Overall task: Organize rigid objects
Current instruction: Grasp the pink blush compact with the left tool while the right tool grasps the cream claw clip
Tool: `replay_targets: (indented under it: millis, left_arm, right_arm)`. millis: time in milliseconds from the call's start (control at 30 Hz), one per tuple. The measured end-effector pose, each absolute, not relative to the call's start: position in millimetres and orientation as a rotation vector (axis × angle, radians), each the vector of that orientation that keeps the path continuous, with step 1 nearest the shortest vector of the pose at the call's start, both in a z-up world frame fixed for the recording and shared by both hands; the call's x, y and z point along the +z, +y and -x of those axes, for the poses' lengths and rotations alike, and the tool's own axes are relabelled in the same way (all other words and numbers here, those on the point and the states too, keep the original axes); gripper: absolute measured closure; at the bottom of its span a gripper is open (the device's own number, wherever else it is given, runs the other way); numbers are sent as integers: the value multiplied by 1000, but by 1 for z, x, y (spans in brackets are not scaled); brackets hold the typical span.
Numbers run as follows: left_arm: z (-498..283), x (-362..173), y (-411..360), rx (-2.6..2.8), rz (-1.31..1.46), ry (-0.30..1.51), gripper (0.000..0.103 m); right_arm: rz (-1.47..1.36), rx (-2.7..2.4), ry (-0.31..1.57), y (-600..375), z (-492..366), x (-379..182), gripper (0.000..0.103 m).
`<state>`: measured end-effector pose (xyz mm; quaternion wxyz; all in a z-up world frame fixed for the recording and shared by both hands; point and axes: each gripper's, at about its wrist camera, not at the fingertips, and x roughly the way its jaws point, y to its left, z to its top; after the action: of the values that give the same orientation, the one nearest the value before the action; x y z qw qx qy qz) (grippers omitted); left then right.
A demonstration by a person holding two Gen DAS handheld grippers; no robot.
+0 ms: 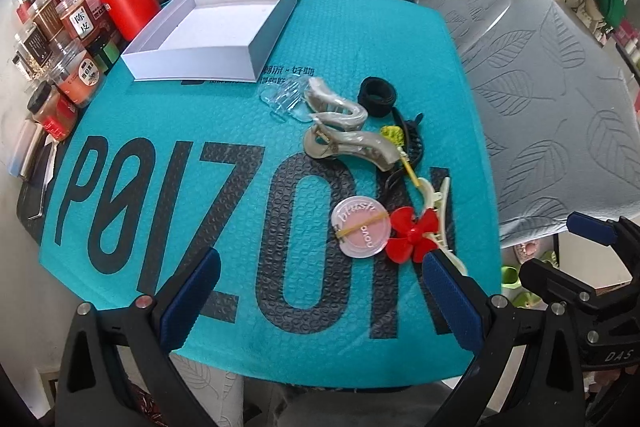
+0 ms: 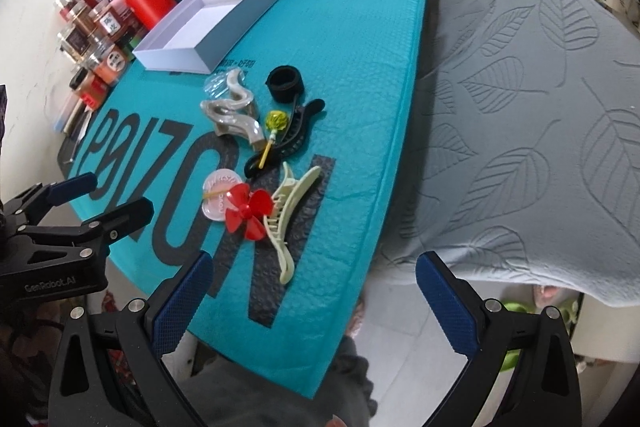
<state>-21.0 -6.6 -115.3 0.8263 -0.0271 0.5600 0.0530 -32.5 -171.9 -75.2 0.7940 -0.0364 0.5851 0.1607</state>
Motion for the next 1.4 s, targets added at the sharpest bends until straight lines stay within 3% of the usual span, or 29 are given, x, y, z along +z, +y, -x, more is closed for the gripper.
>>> replay_targets:
  millis: [333, 567, 967, 1033, 1100, 1167, 1333, 1400]
  left_arm:
    - [4, -162, -8, 52, -14, 1183, 4]
    - [-8, -184, -16, -2, -13, 1191, 11]
    - [-29, -205, -31, -5, -12, 1216, 11]
    - [-30, -203, -30, -7, 4, 1210, 18]
    - [-30, -198, -31, -35, -8, 1190, 39]
    - [-32, -196, -34, -82, -33, 1179, 49]
    - [-27, -194, -35, -100, -32, 1187, 49]
    - [-27, -193, -25, -87, -4, 1194, 49]
  right_arm:
    - [128, 367, 1271, -161, 19, -116, 0]
    - [134, 376, 1282, -159, 13, -135, 6]
    - [104, 364, 1300, -171, 10, -147, 13]
    - [116, 368, 1292, -170, 10, -147, 15]
    - [119, 380, 1285, -167, 8, -147, 19]
    - [124, 394, 1278, -163, 6, -148, 23]
    - [135, 423, 1277, -152, 4, -150, 38]
    - [141, 430, 1279, -147, 5, -152, 48]
